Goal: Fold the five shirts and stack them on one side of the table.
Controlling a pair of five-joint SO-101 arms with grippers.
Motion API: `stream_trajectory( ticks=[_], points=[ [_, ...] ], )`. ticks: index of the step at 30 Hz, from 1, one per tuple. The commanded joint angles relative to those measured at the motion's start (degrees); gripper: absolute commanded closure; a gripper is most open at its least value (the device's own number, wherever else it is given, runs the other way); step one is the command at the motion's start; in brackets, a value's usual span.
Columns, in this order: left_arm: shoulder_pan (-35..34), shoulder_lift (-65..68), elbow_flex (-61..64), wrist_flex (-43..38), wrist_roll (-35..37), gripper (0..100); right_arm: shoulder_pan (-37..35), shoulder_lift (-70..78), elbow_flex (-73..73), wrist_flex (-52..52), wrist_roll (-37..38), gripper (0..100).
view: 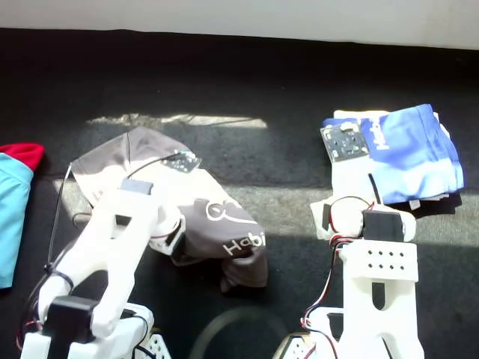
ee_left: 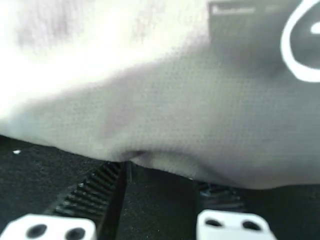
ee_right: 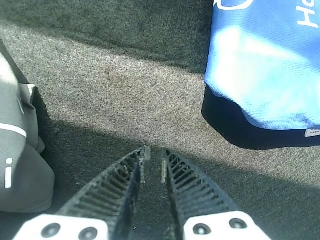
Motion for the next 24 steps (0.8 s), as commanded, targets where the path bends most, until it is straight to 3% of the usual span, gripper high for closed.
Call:
stream_trajectory(
  ticks=[1,7,13,19,24],
  points=[
    [0.4,0.7,-8.8,4.7,-0.2,100,-0.4,0.1,-2.2,0.2,-0.4,94.7],
    [-8.6,0.7,-24.8,11.0,-1.0,99,-0.4,0.2,-2.2,0.2,-0.4,94.7],
    [-15.0,1.3,-46.0,22.5,-14.2,99,-0.4,0.2,-2.2,-0.2,-0.4,94.7],
    [-12.4,1.3,-58.2,28.2,-17.1,99,-0.4,0.2,-2.2,-0.3,-0.4,94.7],
    [-3.9,1.3,-52.2,35.7,-17.1,99,-0.4,0.2,-2.2,-0.3,-0.4,94.7]
  ],
)
